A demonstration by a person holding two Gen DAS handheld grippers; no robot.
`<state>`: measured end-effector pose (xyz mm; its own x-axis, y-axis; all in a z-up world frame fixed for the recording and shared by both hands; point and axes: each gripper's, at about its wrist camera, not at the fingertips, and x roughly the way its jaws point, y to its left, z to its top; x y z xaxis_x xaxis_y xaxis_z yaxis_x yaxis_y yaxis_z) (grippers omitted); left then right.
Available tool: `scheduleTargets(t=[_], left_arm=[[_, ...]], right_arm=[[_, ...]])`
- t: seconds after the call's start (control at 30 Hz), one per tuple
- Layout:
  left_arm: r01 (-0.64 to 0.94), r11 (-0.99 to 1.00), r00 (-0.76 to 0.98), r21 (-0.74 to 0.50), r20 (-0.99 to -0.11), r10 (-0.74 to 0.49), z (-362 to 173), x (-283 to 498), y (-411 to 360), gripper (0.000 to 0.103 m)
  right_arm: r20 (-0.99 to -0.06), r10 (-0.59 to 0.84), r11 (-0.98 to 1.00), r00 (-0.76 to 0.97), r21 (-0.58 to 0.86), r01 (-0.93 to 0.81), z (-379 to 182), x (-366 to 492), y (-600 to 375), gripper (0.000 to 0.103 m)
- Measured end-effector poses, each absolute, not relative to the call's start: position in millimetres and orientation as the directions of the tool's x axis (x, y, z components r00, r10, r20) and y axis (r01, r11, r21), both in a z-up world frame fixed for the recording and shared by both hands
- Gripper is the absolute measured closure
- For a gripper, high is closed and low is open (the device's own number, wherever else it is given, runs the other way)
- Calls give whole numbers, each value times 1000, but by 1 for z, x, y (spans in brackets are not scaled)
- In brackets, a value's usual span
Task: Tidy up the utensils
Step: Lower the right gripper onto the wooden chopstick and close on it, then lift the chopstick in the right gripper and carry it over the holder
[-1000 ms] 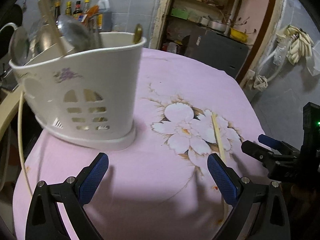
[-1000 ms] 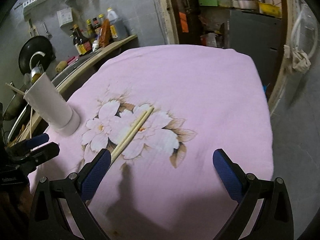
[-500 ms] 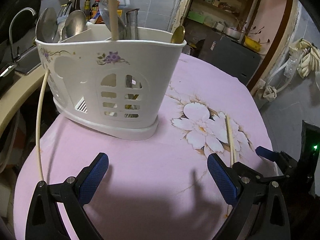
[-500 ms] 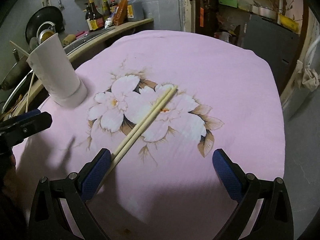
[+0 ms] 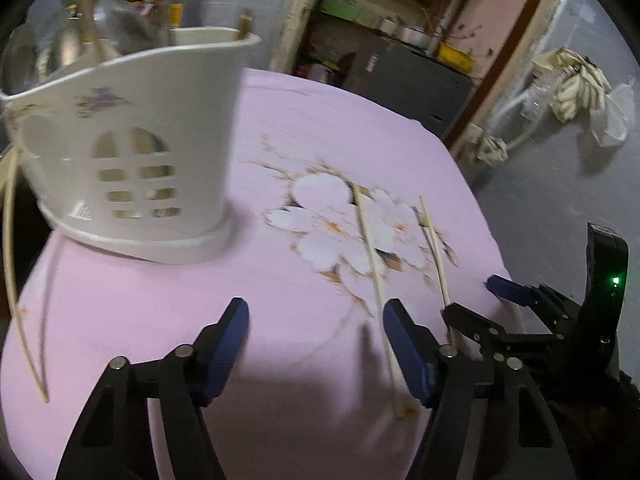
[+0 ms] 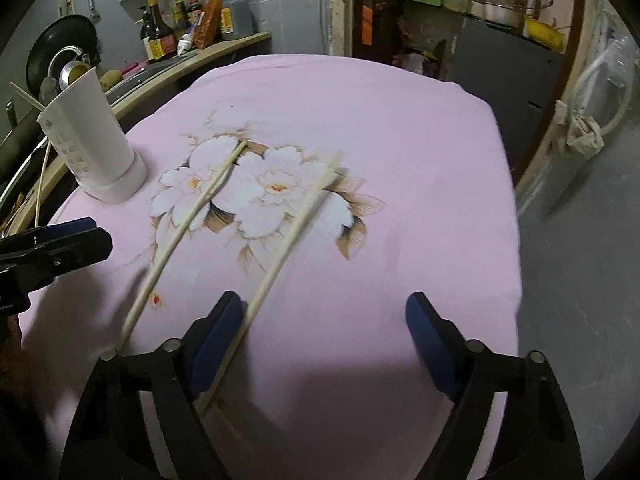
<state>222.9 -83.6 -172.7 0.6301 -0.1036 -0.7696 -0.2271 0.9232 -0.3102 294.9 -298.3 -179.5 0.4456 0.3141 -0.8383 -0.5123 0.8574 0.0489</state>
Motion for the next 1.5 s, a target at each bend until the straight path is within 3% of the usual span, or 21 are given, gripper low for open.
scheduleTargets(t=[0.2,0.4,0.57,0.67,0.77,1.0,1.07,1.13,1.2,1.5], left_arm=[[-159,931,612,-328,-773,-168,-178,244,-94,50],[-140,935,602,-327,-778,-182,-183,269,-98,58],[-139,930,606,-339,-772,-191,-185,286,-98,60],[-150,918,607,-367,-767,-208,-186,296,-95,67],[-161,906,601,-392,-767,-226,-188,305,-94,74],[-185,889,571,-420,-782,-250,-197,323,-94,82],[-190,889,567,-417,-786,-248,-198,326,-95,83],[-198,894,559,-401,-796,-233,-198,327,-96,88],[-207,902,549,-380,-808,-214,-198,328,-96,95],[-199,918,527,-342,-828,-194,-190,327,-102,98]], right_arm=[[-838,311,874,448,68,-481,-183,303,-315,27],[-826,394,870,403,194,-453,-189,327,-325,29],[-818,430,860,382,242,-449,-198,348,-320,47],[-810,456,848,369,269,-457,-200,364,-313,62],[-805,473,836,359,280,-472,-200,375,-304,69],[-784,520,816,339,339,-469,-202,390,-286,70],[-779,524,818,345,346,-460,-204,390,-284,86],[-783,513,828,352,343,-443,-207,391,-282,93],[-787,511,833,346,354,-425,-208,393,-281,94],[-801,506,848,321,394,-354,-209,390,-281,98]])
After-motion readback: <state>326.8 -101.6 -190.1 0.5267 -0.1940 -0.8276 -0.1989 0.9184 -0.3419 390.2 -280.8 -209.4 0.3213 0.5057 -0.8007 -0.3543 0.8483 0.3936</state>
